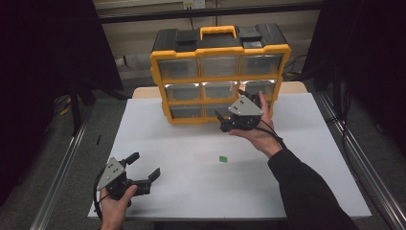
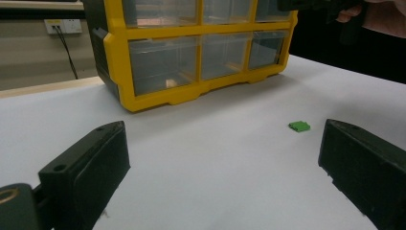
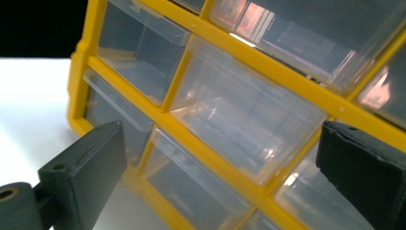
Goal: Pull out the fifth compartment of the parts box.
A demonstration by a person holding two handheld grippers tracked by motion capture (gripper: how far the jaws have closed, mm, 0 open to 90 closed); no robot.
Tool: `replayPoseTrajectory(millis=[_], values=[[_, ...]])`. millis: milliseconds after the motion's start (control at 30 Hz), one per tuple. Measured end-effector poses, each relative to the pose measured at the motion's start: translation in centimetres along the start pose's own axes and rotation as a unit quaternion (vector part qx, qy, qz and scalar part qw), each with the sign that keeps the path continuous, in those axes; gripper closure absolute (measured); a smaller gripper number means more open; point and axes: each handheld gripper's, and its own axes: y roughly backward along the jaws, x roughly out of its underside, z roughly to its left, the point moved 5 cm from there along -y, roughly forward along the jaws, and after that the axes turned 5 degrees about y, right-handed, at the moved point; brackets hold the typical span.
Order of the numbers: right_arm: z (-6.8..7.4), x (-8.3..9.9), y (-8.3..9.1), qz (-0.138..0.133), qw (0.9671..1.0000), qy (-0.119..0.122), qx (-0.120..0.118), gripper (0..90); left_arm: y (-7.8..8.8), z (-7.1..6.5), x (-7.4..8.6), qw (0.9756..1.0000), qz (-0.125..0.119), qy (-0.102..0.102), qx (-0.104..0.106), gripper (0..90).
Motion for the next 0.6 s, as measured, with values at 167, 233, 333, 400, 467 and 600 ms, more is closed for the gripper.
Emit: replayPoseTrajectory(millis=[167,233,333,400,467,600], values=[[0.2,-1.1,-0.1,-0.022,0.9964,0.07,0.041,5.1,0.0,0.0,0.0,1.0,0.001,-0.001,0.0,3.3],[0.3,-1.3,-0.4,-0.022,0.994,0.094,0.05,5.1,0.0,0.0,0.0,1.0,0.001,-0.001,0.0,3.3],[0.3,-1.3,-0.8,-0.017,0.9918,0.113,0.057,5.2,0.0,0.0,0.0,1.0,0.001,-0.004,0.0,3.3],[0.2,-1.4,-0.9,-0.019,0.991,0.118,0.059,5.2,0.0,-0.1,0.0,1.0,0.001,-0.001,0.001,3.3],[0.3,-1.4,-1.0,-0.02,0.9904,0.124,0.058,6.4,0.0,-0.1,0.0,1.0,0.001,-0.002,0.0,3.3],[0.3,-1.6,-1.3,-0.021,0.9876,0.139,0.07,7.0,0.0,0.0,0.1,1.0,0.003,-0.001,-0.001,3.3]])
